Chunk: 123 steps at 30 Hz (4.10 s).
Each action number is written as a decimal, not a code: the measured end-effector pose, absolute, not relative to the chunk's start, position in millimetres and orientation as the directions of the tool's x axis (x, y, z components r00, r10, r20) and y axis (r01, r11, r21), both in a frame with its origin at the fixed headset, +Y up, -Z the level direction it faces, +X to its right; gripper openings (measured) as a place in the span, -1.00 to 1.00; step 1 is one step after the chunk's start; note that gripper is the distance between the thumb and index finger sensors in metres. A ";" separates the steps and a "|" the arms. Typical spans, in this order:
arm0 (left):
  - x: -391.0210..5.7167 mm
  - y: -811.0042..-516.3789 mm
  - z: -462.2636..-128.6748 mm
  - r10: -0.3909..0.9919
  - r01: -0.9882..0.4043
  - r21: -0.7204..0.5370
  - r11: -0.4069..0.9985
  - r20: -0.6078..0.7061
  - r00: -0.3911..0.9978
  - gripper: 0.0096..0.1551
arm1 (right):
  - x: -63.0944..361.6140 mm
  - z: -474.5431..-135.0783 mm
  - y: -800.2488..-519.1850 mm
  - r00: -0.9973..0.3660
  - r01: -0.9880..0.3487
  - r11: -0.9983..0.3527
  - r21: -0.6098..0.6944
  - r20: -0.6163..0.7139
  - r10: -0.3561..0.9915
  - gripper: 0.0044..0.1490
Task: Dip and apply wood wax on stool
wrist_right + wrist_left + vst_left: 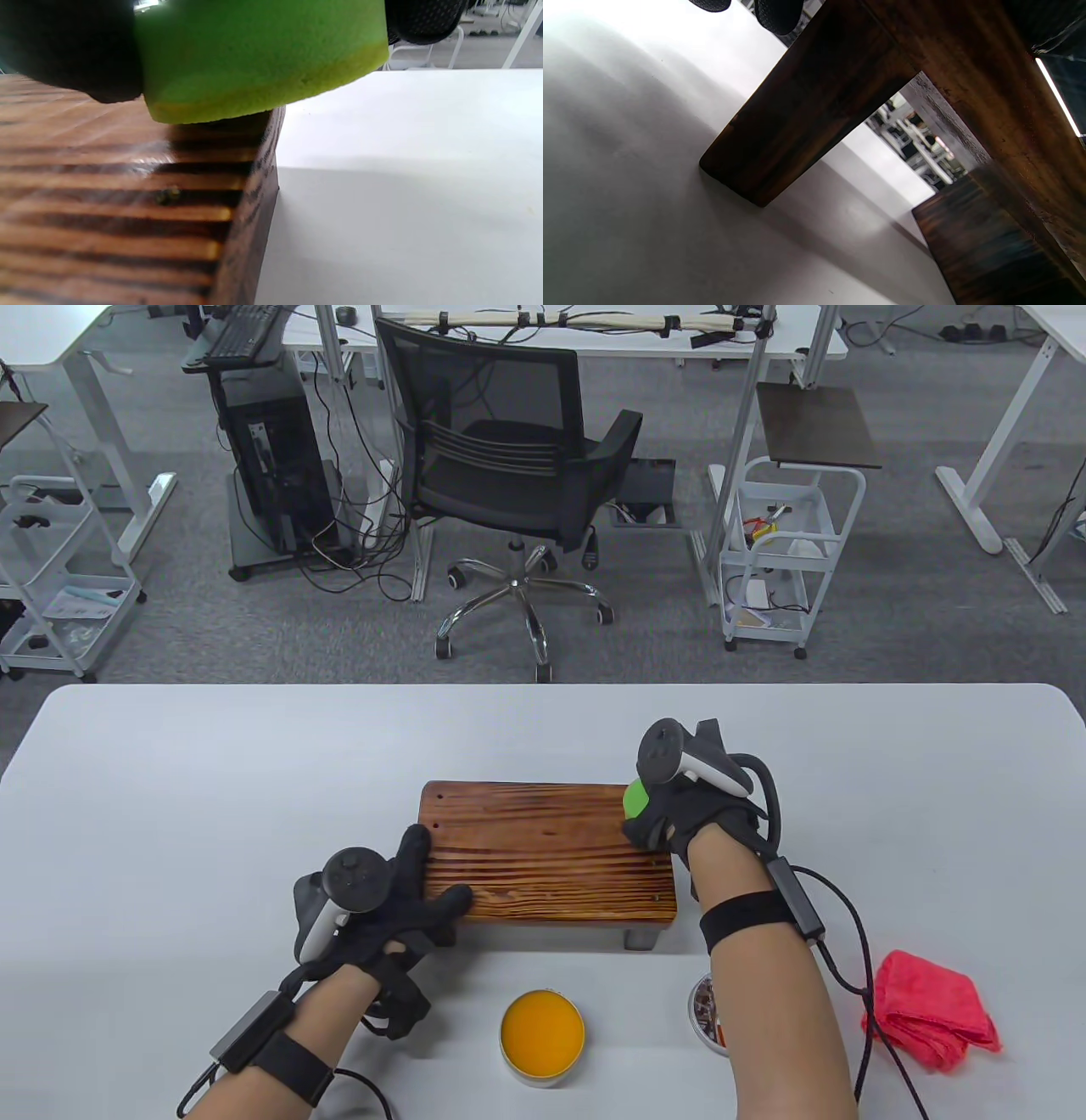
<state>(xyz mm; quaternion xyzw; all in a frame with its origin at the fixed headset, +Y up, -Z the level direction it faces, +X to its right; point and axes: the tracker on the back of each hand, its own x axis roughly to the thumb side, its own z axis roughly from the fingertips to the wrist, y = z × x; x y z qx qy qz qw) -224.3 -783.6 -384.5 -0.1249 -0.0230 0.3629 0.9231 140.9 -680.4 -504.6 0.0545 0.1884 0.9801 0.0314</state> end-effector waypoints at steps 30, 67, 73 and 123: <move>-225.7 -783.5 -385.1 0.691 -0.677 -0.267 0.685 -0.055 0.721 0.38 | 56.5 -522.7 -673.5 -0.977 0.087 -0.921 0.379 0.214 -0.004 0.22; -226.8 -782.9 -386.0 0.702 -0.686 -0.289 0.668 -0.059 0.709 0.37 | -22.7 -537.4 -670.3 -0.954 0.092 -0.912 0.400 0.298 0.035 0.21; -227.1 -782.8 -385.9 0.702 -0.685 -0.289 0.668 -0.060 0.710 0.36 | -53.4 -530.3 -682.0 -0.929 0.040 -0.940 0.339 0.359 0.090 0.23; -227.8 -782.8 -386.4 0.702 -0.682 -0.300 0.667 -0.055 0.710 0.36 | -83.9 -527.0 -677.9 -0.881 -0.073 -0.954 0.292 0.429 0.199 0.28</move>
